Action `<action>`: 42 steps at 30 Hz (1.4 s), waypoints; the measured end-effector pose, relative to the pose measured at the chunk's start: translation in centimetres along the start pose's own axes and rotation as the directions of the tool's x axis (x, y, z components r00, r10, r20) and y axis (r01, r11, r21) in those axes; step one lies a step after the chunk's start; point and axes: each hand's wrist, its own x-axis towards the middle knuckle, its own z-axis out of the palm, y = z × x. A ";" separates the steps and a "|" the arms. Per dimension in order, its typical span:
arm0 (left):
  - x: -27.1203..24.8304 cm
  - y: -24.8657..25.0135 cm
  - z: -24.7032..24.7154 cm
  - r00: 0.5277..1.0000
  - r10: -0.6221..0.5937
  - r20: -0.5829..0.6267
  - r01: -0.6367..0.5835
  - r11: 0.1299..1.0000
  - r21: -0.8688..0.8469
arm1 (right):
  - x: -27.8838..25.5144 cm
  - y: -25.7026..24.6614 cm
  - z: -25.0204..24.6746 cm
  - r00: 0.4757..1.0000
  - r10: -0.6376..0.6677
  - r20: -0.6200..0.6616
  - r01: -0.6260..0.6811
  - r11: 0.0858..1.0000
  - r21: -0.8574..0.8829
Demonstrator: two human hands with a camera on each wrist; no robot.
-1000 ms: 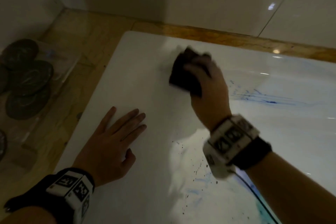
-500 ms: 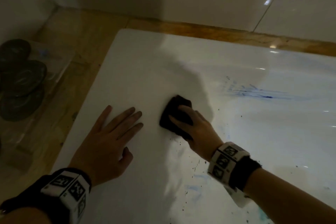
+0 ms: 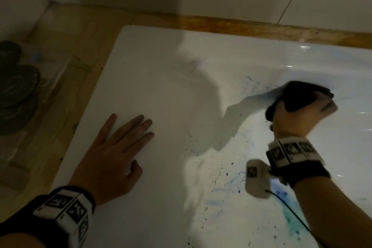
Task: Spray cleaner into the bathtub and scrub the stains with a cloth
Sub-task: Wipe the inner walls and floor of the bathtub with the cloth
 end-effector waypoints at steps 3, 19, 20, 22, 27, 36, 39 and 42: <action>-0.1 0.0 0.1 1.000 -0.001 -0.007 0.001 1.000 0.003 | -0.2 -2.1 2.7 0.981 0.191 -0.042 -0.188 0.981 0.050; 0.0 0.2 -0.2 0.999 -0.009 0.046 0.008 1.000 0.023 | -9.8 0.5 2.7 0.337 -0.269 0.902 0.486 0.871 0.078; 0.0 0.2 -0.3 0.999 -0.010 0.052 0.009 1.000 0.025 | -9.4 1.6 1.8 0.309 -0.252 0.917 0.479 0.874 0.078; 0.1 0.2 -0.3 0.998 -0.015 0.058 0.013 1.000 0.023 | -8.1 2.7 0.3 0.515 -0.199 0.833 0.302 0.952 0.041; 0.1 0.1 -0.3 0.997 -0.018 0.072 0.016 1.000 0.017 | -3.8 -2.7 1.0 0.983 -0.020 0.182 -0.015 0.981 0.191; 0.2 0.2 -0.3 0.999 -0.018 0.039 0.018 1.000 -0.002 | -8.7 -8.3 5.6 0.460 -0.455 0.763 0.476 0.851 0.221; 0.0 0.2 -0.3 1.000 -0.018 0.017 0.018 1.000 -0.010 | -5.7 -8.9 3.9 0.359 -0.438 0.824 0.425 0.863 0.274; 0.0 0.1 -0.2 1.000 -0.011 -0.001 0.011 1.000 -0.022 | -3.7 -9.7 3.3 0.643 -0.511 0.571 0.413 0.859 0.303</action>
